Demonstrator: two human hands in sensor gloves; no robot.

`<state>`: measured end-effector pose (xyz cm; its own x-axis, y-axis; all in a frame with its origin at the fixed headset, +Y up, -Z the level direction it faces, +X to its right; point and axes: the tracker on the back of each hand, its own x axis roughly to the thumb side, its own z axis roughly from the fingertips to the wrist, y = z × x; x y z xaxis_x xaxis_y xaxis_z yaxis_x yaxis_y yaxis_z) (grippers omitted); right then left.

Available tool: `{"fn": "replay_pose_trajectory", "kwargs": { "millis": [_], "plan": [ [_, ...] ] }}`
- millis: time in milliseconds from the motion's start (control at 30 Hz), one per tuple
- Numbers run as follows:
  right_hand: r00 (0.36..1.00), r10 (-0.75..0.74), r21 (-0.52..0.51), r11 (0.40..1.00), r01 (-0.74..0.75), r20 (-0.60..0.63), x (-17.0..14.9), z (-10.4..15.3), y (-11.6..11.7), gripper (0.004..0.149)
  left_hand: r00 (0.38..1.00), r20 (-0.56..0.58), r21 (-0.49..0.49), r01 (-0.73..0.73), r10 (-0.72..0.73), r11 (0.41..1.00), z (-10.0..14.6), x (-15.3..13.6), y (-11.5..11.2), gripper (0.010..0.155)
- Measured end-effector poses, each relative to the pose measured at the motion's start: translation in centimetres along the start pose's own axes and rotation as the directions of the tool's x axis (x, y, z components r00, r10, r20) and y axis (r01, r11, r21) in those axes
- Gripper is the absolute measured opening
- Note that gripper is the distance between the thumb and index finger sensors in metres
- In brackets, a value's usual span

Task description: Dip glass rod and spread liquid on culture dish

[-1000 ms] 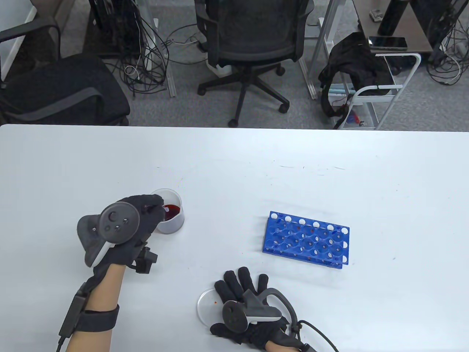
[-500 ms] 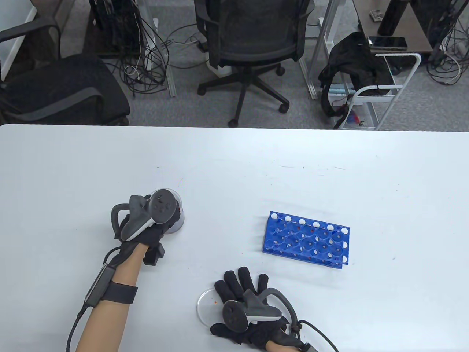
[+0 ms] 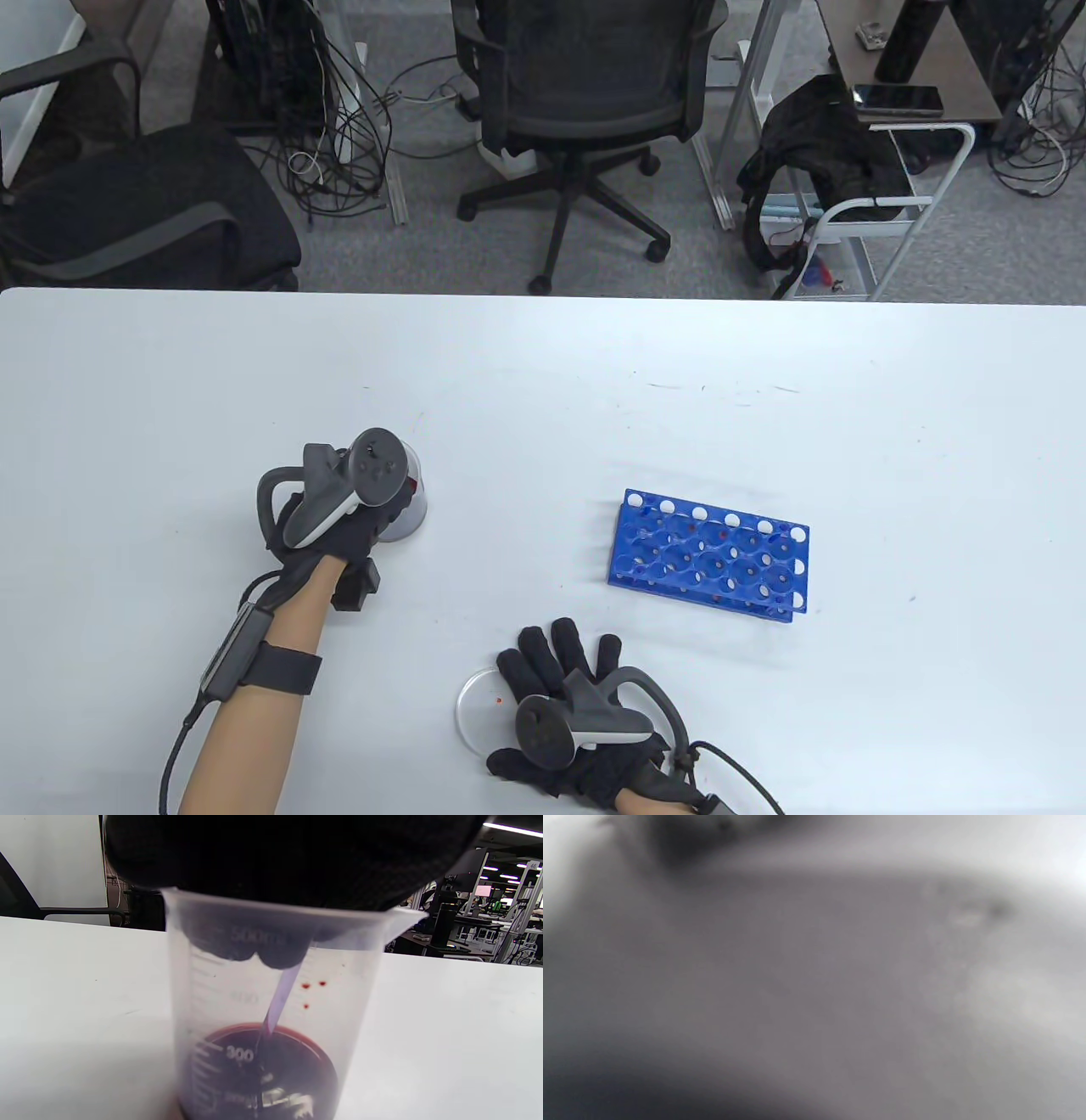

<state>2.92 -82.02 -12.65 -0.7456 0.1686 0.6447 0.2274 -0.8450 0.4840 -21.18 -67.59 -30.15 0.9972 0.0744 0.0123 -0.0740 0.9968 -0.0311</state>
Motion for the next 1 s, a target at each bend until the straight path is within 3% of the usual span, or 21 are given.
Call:
{"fn": "replay_pose_trajectory", "kwargs": {
  "millis": [167, 333, 700, 867, 1000],
  "plan": [
    [1.000, 0.000, 0.000, 1.000, 0.000, 0.000, 0.0, 0.0, 0.0, 0.102, 1.000, -0.009, 0.067, -0.013, 0.014, 0.998, 0.5, -0.1, 0.8, 0.037],
    [1.000, 0.000, 0.000, 1.000, 0.000, 0.000, 0.0, 0.0, 0.0, 0.102, 0.998, 0.008, 0.169, -0.063, 0.063, 0.984, 2.2, -0.4, 3.3, 0.037],
    [1.000, 0.000, 0.000, 1.000, 0.000, 0.000, 0.0, 0.0, 0.0, 0.102, 0.987, 0.157, 0.333, -0.080, 0.029, 0.939, 8.0, 1.2, 7.1, 0.036],
    [1.000, 0.000, 0.000, 1.000, 0.000, 0.000, 0.0, 0.0, 0.0, 0.102, 0.971, 0.237, 0.354, -0.126, 0.042, 0.927, 10.8, 2.1, 7.5, 0.036],
    [1.000, -0.003, 0.000, 1.000, 0.003, 0.000, 0.0, 0.0, 0.0, 0.102, 0.947, 0.310, 0.294, -0.177, 0.082, 0.939, 13.1, 2.9, 6.9, 0.037]
  ]
}}
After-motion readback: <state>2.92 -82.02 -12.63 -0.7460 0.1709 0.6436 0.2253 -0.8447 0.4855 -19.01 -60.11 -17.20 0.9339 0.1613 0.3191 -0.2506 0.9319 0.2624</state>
